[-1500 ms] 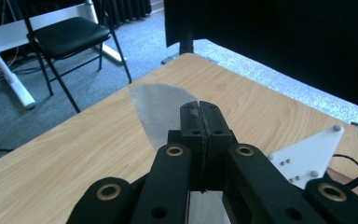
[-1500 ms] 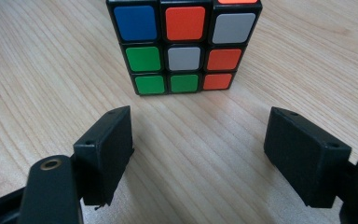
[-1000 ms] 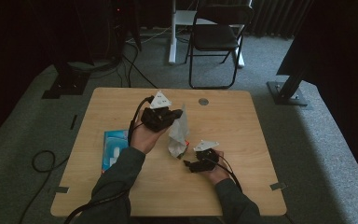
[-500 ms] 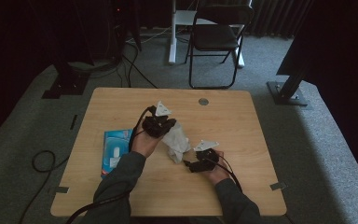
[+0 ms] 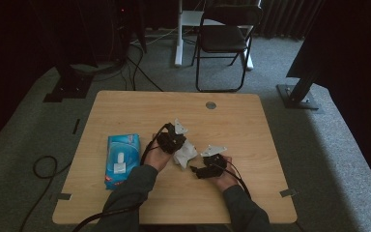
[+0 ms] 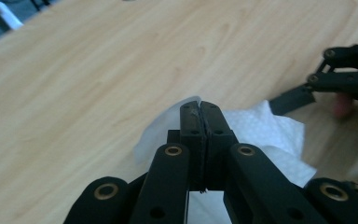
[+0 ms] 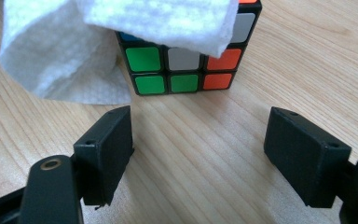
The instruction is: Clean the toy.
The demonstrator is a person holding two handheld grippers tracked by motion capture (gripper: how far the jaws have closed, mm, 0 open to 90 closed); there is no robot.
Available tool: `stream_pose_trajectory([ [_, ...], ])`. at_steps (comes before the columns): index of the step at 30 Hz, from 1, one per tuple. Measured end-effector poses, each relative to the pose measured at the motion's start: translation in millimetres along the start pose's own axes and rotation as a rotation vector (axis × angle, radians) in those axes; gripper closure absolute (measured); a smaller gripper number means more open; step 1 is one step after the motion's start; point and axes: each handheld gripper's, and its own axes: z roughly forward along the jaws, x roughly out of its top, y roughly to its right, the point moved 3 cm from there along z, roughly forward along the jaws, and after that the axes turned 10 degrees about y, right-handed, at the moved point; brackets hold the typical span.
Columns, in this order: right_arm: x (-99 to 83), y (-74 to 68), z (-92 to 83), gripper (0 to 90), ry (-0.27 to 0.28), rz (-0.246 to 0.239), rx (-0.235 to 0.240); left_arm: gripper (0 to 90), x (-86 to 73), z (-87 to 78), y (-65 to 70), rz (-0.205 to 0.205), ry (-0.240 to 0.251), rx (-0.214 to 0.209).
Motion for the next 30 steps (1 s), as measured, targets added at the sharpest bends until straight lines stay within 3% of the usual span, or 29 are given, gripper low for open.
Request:
stream_pose_trajectory([
  [3,0.0,0.0,0.0,23.4,0.0,0.001,-0.001,88.4,-2.2,0.4,2.4,-0.031,0.019,-0.036],
  [5,0.1,-0.1,0.1,23.4,0.001,0.002,-0.001,86.7,-2.9,-1.4,5.4,-0.031,0.027,-0.054],
  [12,0.0,0.0,-0.2,23.4,-0.002,0.001,-0.001,78.9,-13.8,4.1,13.2,-0.022,-0.023,-0.11],
  [18,-0.1,-0.1,-0.1,23.4,0.0,0.002,-0.001,64.0,-17.7,3.7,14.3,-0.059,-0.028,-0.187],
  [26,-0.1,-0.3,-0.2,23.4,0.0,0.001,-0.002,47.5,-18.9,3.6,18.2,-0.056,-0.018,-0.231],
  [30,-0.1,-0.3,-0.2,23.4,0.0,0.002,-0.002,44.3,-19.0,4.4,19.8,-0.036,-0.015,-0.217],
])
